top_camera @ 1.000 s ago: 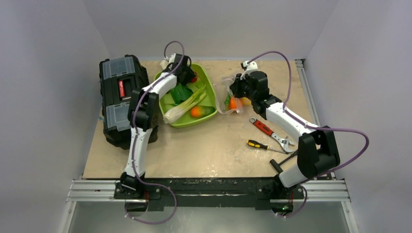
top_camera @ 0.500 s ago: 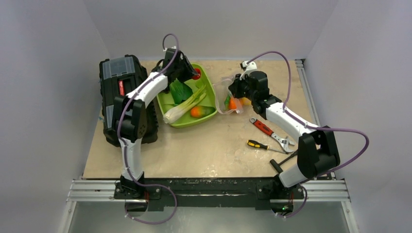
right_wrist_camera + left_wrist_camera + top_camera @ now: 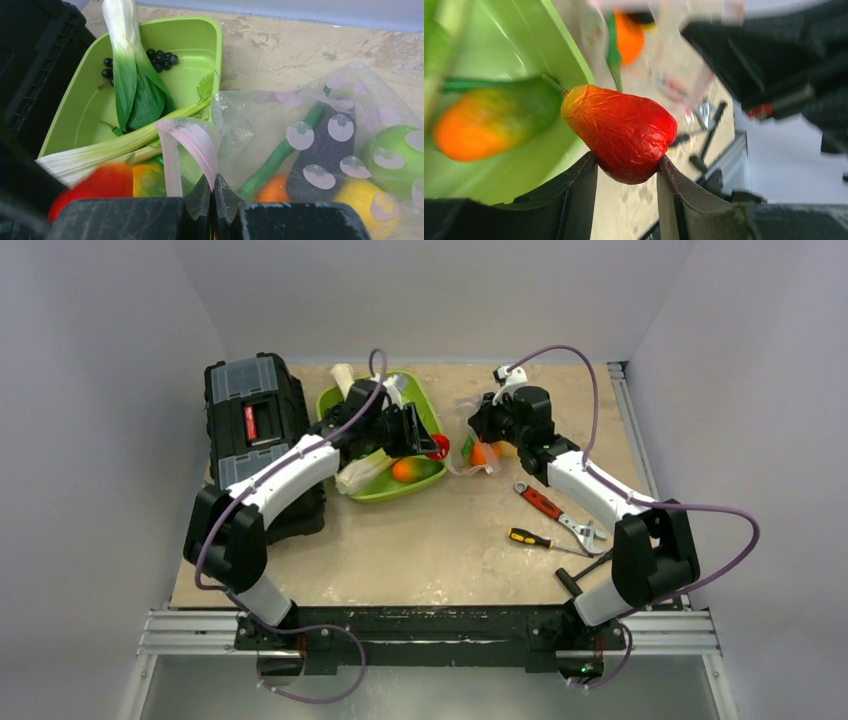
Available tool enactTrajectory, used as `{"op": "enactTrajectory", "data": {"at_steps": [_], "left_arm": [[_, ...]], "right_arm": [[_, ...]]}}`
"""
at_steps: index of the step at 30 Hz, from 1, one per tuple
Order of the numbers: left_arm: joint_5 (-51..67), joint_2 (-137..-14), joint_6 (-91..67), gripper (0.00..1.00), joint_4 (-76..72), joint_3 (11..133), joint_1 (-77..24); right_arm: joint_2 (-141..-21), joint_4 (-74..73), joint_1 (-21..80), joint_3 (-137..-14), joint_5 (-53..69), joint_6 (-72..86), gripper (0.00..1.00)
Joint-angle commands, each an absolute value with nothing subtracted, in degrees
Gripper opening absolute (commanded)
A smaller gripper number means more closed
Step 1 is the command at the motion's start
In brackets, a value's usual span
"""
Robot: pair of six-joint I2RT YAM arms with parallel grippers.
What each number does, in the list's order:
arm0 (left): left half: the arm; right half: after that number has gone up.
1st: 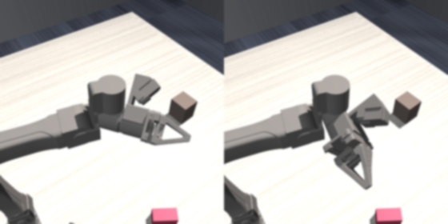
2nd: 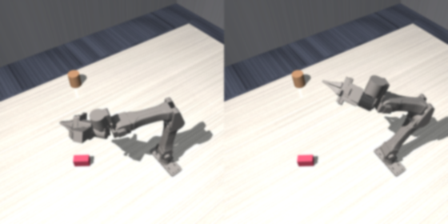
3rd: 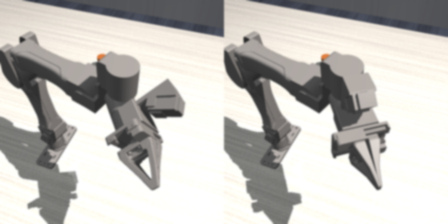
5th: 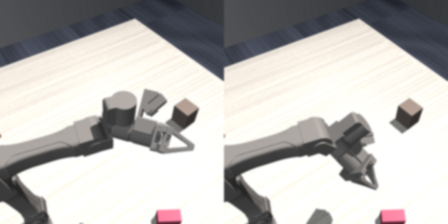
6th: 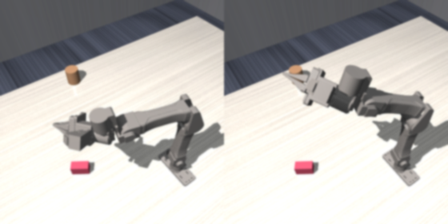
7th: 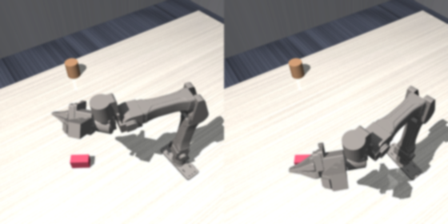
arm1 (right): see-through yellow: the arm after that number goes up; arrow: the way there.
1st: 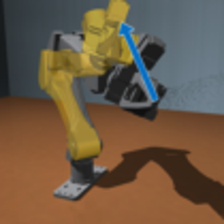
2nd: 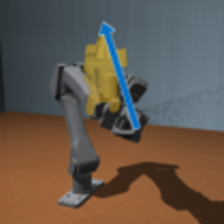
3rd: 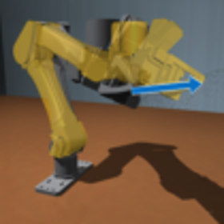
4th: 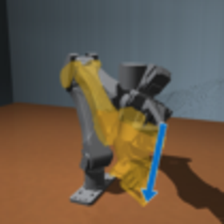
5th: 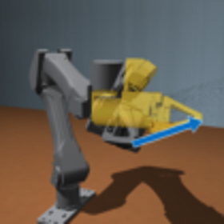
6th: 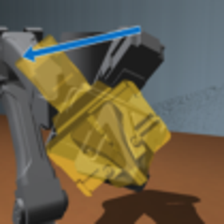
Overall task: Place the food in the zip-top bag and seal the zipper
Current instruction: Place the fake vegetable in the zipper food storage bag.
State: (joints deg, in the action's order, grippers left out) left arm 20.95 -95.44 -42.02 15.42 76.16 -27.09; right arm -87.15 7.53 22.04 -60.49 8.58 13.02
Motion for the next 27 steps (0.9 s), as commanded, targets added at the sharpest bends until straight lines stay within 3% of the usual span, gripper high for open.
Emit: {"op": "enactTrajectory", "data": {"at_steps": [1, 6, 20, 22, 27], "left_arm": [[23.75, -88.8, -40.27, 0.0, 10.86, 70.08, -31.06], [27.93, -90.22, -45.27, 0.0, 6.92, 69.92, -32.67], [26.72, -107.36, -49.04, 0.0, 10.71, 87.05, -32.7], [26.63, -109.45, -49.85, 0.05, 11.36, 89.29, -32.7], [27.23, -113.31, -50.88, 0.33, 10.99, 94.45, -33.2]], "right_arm": [[-84.77, 10.18, 21.7, -62.15, 11.52, 13.29, 0.0], [-84.01, 10.37, 21.62, -61.83, 12.18, 13.45, 0.0], [-81.95, 11.5, 21.67, -61.39, 17.84, 13.4, 0.0], [-81.48, 11.43, 21.65, -61.34, 17.89, 13.66, 0.0], [-80.56, 11.37, 21.67, -60.7, 17.31, 14.34, 0.0]]}}
